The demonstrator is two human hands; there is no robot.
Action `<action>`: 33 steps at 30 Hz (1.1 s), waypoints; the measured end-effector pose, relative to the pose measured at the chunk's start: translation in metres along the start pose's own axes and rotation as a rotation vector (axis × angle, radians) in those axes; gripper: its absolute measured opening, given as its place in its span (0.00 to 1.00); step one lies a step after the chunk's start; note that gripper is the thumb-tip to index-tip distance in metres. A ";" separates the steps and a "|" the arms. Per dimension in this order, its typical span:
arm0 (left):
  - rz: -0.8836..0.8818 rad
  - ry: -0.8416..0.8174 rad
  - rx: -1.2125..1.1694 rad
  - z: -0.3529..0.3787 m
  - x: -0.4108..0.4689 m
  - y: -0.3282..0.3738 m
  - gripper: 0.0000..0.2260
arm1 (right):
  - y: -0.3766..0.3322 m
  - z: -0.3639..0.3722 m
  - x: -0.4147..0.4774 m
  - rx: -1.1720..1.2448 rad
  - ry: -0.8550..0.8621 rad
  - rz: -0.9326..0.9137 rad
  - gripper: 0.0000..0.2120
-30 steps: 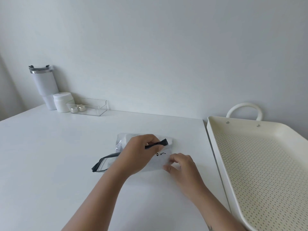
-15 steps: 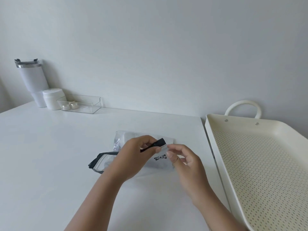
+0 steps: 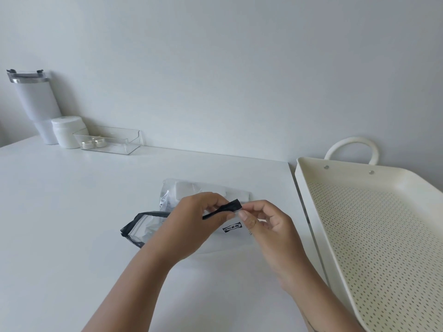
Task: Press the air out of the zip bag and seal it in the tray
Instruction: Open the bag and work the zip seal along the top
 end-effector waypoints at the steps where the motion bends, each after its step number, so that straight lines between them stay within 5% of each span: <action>1: 0.003 0.002 0.003 0.000 0.000 0.000 0.05 | 0.000 0.001 0.000 -0.002 -0.012 -0.006 0.02; 33: 0.134 0.095 0.146 -0.004 0.000 0.008 0.04 | -0.005 -0.002 -0.001 -0.066 0.044 -0.134 0.04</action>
Point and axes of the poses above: each hand's wrist, its own x-axis towards the middle knuckle, its own z-axis out of the palm, y = z × x, the point moved 6 cm from there along x, towards the middle knuckle, and after that the axes turned 14 degrees about y, right-handed, at the moved point
